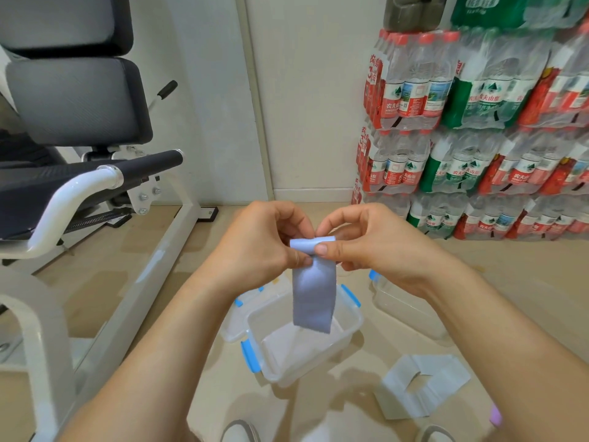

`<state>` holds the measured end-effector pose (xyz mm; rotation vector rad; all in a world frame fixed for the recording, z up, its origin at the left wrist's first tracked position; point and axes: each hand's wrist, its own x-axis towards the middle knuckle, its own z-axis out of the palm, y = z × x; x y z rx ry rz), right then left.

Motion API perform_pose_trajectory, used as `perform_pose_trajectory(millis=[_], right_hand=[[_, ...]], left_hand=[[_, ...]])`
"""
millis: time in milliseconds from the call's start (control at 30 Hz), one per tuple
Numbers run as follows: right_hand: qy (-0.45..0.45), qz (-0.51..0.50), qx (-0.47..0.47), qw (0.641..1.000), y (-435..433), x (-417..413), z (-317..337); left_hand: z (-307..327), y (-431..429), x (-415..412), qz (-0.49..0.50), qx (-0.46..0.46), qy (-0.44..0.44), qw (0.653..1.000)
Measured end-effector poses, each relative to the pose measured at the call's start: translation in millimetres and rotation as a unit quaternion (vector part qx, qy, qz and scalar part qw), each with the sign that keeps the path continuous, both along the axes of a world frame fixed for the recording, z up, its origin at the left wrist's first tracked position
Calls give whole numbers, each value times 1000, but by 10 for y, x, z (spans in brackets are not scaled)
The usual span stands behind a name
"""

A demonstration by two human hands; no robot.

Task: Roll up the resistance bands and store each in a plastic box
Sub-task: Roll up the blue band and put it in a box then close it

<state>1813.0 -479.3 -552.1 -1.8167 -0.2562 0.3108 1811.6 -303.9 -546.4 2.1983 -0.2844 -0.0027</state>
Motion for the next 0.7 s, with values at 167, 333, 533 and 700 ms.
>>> perform_pose_trajectory(millis=[167, 333, 533, 700], right_hand=[[-3, -36, 54, 998, -18, 41, -7], [19, -54, 128, 990, -41, 56, 13], [-12, -72, 153, 985, -5, 70, -22], [-17, -79, 148, 986, 3, 68, -22]], left_hand=[[-48, -4, 19, 23, -92, 27, 995], [-68, -43, -19, 20, -169, 120, 978], [-52, -45, -4, 30, -199, 114, 973], [-42, -34, -25, -23, -188, 113, 975]])
